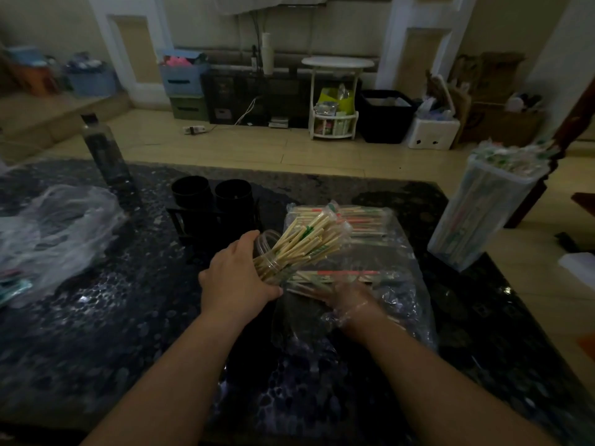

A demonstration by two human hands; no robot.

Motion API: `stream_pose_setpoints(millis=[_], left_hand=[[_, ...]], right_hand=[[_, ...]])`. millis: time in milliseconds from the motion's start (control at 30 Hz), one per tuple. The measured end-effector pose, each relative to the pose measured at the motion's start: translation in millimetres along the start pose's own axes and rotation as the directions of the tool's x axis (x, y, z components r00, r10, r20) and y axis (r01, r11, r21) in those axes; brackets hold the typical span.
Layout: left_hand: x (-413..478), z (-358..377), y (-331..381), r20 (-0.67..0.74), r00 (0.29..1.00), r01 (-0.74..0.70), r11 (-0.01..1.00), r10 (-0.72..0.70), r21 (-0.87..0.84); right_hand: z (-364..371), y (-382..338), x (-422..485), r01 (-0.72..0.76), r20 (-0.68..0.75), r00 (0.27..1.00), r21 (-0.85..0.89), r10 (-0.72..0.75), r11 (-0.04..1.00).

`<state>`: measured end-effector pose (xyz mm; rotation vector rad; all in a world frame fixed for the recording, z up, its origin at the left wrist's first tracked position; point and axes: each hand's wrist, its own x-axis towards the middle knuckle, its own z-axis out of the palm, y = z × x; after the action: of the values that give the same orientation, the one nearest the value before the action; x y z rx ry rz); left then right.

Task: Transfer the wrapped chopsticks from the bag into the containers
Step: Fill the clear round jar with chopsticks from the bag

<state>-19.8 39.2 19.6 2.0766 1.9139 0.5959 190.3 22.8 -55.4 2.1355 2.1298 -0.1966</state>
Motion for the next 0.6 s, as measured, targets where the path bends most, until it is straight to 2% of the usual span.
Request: stream_pose_setpoints(millis=[67, 133, 200, 300, 500, 600], left_hand=[[0, -1, 0, 0.003, 1.0, -0.001, 1.0, 0.001, -0.006], [0, -2, 0, 0.004, 1.0, 0.0, 1.0, 0.0, -0.013], [-1, -3, 0, 0.0, 1.0, -0.005, 1.0, 0.005, -0.021], [-3, -6, -1, 0.007, 1.0, -0.017, 1.0, 0.017, -0.021], [-9, -10, -2, 0.017, 0.999, -0.035, 0.999, 0.035, 0.007], [-11, -12, -4, 0.015, 0.999, -0.038, 0.999, 0.038, 0.017]], right_hand=[[0, -4, -3, -0.13, 0.059, 0.991, 0.193, 0.121, 0.973], [-1, -7, -9, -0.215, 0.047, 0.977, 0.198, 0.21, 0.956], [-8, -11, -22, -0.207, 0.004, 0.978, 0.212, 0.21, 0.955], [-10, -16, -37, -0.146, -0.061, 0.986, 0.111, 0.154, 0.983], [-22, -18, -53, -0.154, -0.011, 0.986, 0.319, 0.166, 0.935], [-31, -17, -63, -0.157, 0.073, 0.988, 0.386, 0.14, 0.909]])
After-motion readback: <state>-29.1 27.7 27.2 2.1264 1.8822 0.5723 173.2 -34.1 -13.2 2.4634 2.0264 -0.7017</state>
